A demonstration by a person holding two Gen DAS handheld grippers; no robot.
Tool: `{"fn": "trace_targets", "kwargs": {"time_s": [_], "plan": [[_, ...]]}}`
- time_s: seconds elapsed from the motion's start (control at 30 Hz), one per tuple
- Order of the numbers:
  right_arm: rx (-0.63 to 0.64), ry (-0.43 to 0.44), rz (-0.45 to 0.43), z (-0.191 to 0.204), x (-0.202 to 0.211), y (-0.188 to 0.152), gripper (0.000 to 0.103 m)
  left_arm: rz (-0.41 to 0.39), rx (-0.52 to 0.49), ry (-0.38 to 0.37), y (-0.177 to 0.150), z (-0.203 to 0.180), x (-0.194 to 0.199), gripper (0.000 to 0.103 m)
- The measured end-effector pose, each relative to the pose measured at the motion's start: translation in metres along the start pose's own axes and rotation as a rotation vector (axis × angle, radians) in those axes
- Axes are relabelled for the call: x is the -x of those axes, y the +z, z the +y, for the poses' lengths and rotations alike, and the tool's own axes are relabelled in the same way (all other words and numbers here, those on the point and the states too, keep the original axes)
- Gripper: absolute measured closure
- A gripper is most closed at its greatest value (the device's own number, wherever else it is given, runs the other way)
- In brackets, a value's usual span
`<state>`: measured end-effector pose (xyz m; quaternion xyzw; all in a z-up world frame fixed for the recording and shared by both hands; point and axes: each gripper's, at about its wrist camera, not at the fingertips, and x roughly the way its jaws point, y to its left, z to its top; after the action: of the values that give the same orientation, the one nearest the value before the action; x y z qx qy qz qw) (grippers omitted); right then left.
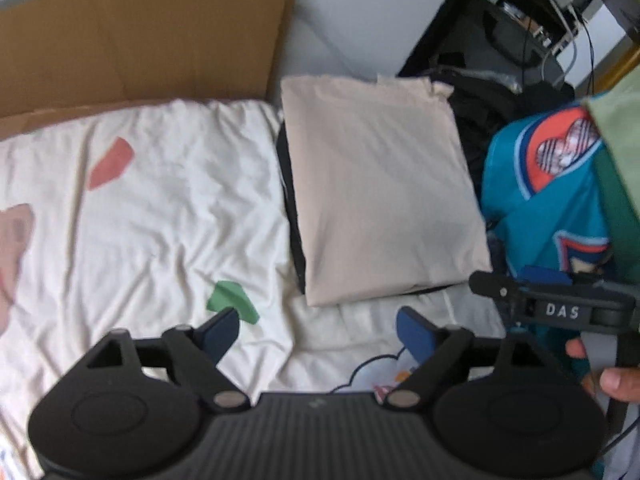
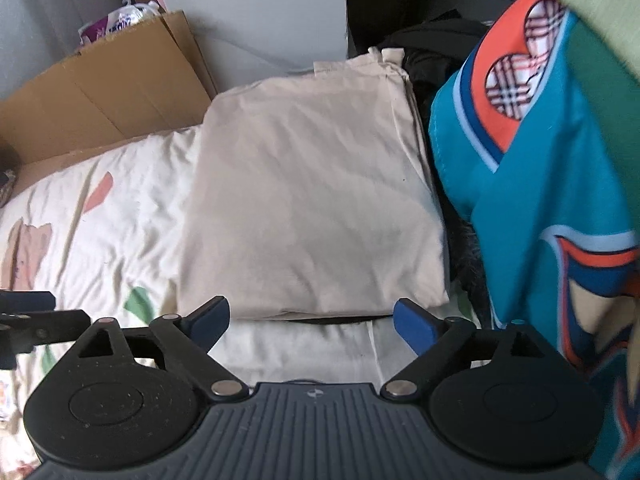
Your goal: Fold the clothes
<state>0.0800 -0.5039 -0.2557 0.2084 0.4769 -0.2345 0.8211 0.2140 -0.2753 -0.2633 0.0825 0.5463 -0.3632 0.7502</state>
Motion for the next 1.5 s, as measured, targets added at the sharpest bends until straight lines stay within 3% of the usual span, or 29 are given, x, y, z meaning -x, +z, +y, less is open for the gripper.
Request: {"fn": "trace_targets", "kwargs": {"time_s": [0.1,0.33,0.6,0.8,1.5], "plan": [[-0.022,0.004,0.010,0.002,0.021,0.008,0.001,-0.011,0.004,0.017,0.005,-0.004,0.029,0.008],[-0.046,0.013,0.009,0.007,0.080,0.030,0.000,-0.035,0.005,0.053,0.019,-0.014,0.096,0.001],[-0.076,0.029,-0.010,0.011,0.146,0.052,0.000,-0.077,0.054,0.071,0.028,-0.011,0.170,0.001],[-0.058,0.064,-0.026,0.024,0.187,0.062,0.000,-0.090,0.082,0.160,0.026,0.004,0.221,0.001],[0.067,0.173,-0.112,0.096,0.322,0.064,0.000,-0.221,0.227,0.291,-0.030,0.044,0.384,0.001]]}}
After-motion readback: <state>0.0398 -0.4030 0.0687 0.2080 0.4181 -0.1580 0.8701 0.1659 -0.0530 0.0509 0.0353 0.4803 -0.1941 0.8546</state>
